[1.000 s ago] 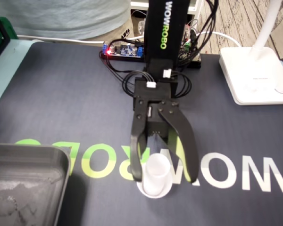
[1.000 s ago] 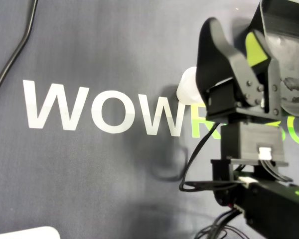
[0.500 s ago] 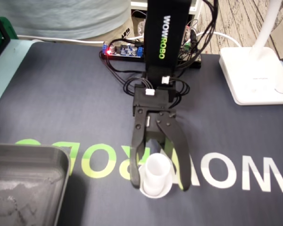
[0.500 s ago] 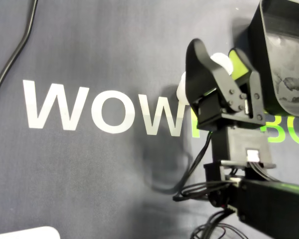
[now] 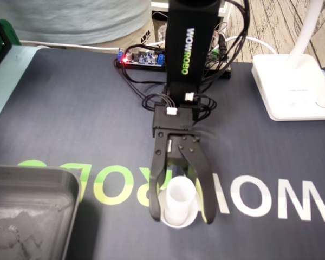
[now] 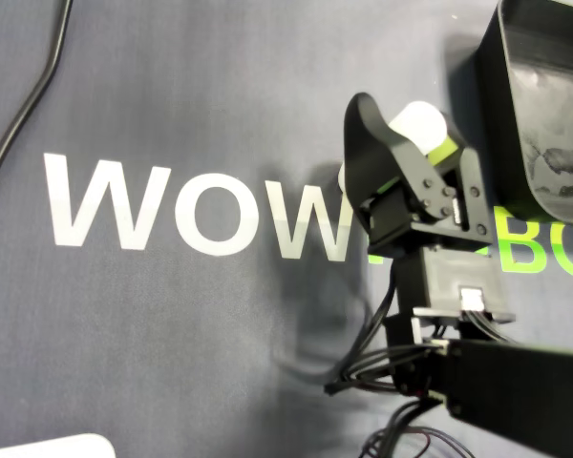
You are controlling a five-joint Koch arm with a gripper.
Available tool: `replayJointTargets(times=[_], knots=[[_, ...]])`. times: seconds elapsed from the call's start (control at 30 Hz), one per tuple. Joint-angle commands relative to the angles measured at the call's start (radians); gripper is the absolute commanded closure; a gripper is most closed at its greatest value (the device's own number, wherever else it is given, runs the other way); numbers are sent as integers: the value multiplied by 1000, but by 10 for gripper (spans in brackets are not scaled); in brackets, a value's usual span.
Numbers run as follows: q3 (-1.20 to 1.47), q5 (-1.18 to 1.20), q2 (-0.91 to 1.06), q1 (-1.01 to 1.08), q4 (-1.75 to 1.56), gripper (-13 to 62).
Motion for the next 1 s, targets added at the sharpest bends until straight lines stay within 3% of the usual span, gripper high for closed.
replayJointTargets(times=[0.0, 0.23, 0.3, 0.5, 0.73, 0.9, 0.97], knots=[[-9, -5, -3, -2, -83, 194], [-12, 0, -20, -2, -83, 219], [-14, 6, -21, -2, -83, 265], [-17, 15, -23, -2, -83, 296], [-17, 44, -28, -5, -92, 384], [-26, 64, -29, -3, -94, 393], [-26, 72, -28, -3, -95, 441]])
